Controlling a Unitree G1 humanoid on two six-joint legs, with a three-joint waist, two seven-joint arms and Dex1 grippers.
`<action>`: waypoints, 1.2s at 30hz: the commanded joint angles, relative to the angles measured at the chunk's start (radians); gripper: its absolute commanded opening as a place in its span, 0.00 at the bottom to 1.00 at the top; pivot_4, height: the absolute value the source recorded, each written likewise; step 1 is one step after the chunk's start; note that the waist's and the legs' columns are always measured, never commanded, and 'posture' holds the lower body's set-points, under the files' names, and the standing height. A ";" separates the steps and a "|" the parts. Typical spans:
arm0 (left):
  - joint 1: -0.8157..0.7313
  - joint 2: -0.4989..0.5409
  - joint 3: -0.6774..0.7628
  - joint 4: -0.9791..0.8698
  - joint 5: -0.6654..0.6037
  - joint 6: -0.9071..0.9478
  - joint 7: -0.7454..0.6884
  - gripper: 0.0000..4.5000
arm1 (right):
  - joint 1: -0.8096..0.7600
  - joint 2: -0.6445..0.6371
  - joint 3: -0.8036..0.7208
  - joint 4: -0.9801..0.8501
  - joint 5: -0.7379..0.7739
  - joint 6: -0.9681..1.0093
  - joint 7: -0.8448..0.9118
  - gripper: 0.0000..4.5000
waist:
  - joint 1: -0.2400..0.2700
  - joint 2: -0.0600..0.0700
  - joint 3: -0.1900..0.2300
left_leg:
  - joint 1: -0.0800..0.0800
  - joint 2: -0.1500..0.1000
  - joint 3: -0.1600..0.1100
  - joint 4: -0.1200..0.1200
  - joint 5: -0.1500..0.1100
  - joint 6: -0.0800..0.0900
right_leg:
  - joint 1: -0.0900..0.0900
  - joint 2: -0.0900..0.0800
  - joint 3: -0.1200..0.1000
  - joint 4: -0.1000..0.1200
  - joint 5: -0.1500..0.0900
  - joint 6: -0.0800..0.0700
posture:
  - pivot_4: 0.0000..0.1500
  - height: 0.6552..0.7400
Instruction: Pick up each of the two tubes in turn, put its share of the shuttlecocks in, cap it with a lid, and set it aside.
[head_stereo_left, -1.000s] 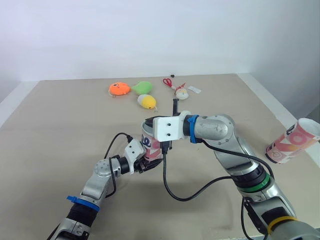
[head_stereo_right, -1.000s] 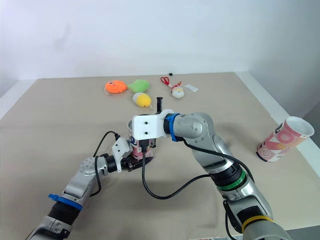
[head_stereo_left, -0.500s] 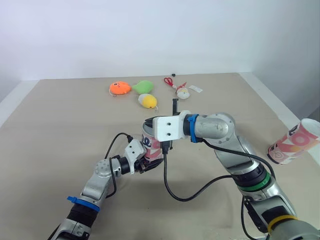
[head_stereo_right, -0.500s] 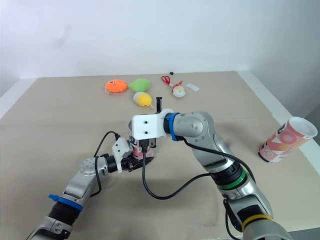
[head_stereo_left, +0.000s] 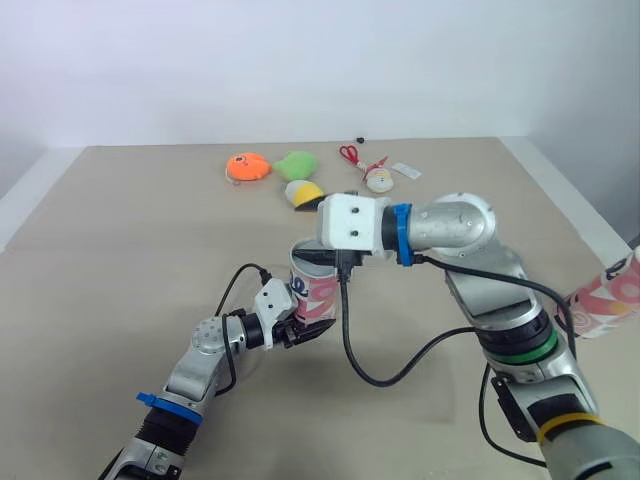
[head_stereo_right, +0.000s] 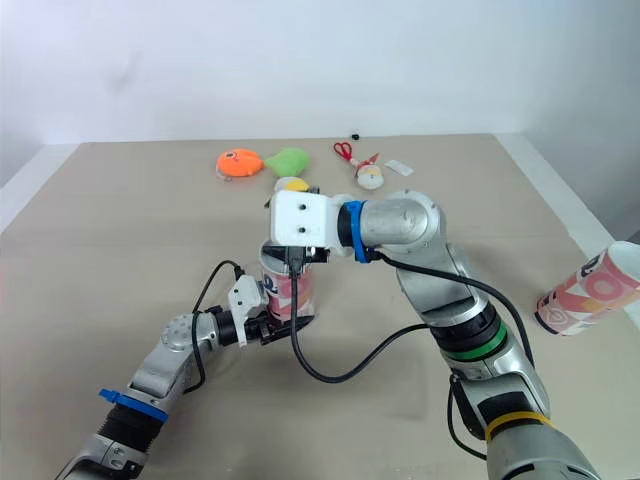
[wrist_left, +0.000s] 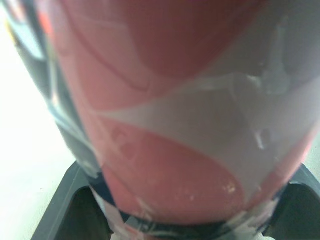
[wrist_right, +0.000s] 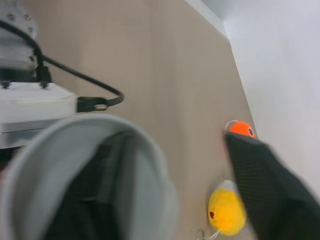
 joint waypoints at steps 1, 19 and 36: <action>0.000 -0.008 -0.061 0.067 0.062 0.038 0.022 0.64 | -0.044 0.002 0.026 0.026 0.073 0.051 0.060 0.83 | 0.000 -0.003 0.006 | -0.001 -0.001 0.000 0.000 0.000 0.000 | -0.001 -0.001 0.000 0.000 0.000 0.000 | 1.00 1.00; -0.006 -0.003 -0.071 0.074 0.056 0.032 0.030 0.64 | -0.086 -0.223 0.086 -0.051 0.203 0.180 0.188 0.02 | 0.000 -0.008 0.028 | -0.013 -0.005 -0.002 0.002 0.001 0.002 | -0.009 -0.002 -0.001 0.000 0.004 0.004 | 1.00 1.00; -0.004 0.007 -0.082 0.070 0.048 0.027 0.035 0.64 | 0.018 -0.245 0.231 -0.122 0.237 0.359 0.222 0.02 | 0.000 -0.015 0.005 | -0.008 -0.004 -0.003 0.003 -0.001 -0.001 | -0.004 -0.001 -0.001 0.000 0.002 0.004 | 1.00 1.00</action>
